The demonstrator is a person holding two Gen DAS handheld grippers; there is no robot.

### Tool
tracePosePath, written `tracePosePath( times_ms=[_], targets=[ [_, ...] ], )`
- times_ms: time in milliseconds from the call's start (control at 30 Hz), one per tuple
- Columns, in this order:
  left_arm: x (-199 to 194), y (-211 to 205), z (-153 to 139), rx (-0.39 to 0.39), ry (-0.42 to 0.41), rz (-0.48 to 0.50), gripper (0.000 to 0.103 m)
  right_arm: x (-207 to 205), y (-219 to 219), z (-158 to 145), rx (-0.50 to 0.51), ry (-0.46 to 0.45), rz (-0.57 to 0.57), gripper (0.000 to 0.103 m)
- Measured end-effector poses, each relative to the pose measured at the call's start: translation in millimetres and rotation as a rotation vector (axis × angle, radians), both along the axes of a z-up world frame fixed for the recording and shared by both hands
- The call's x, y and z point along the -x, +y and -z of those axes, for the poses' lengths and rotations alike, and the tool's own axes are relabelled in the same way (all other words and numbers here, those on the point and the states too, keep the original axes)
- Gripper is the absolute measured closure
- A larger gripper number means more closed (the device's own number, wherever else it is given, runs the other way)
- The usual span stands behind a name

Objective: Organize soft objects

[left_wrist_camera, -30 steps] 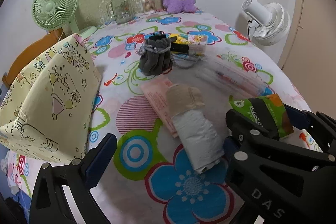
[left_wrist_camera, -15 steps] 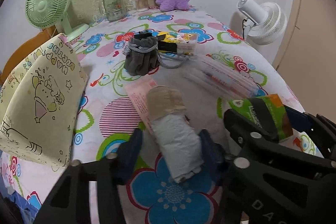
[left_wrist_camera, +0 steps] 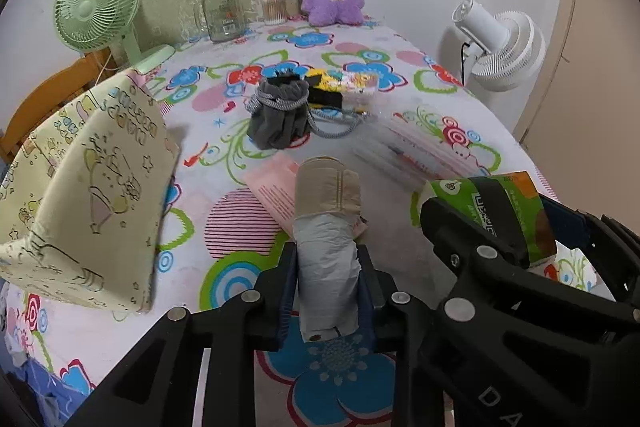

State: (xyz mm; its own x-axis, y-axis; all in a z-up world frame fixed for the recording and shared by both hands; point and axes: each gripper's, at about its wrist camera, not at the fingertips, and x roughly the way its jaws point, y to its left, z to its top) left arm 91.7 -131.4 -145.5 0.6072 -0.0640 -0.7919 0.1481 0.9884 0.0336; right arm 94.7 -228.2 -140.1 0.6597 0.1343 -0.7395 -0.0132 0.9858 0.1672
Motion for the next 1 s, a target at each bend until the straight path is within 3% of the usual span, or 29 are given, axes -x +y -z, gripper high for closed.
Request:
tracePosePath(
  times_ms=[1000],
  targets=[
    [7, 15, -69, 0.022, -0.108, -0.002, 0.077, 9, 13, -73, 0.023, -0.124, -0.017, 0.030]
  ],
)
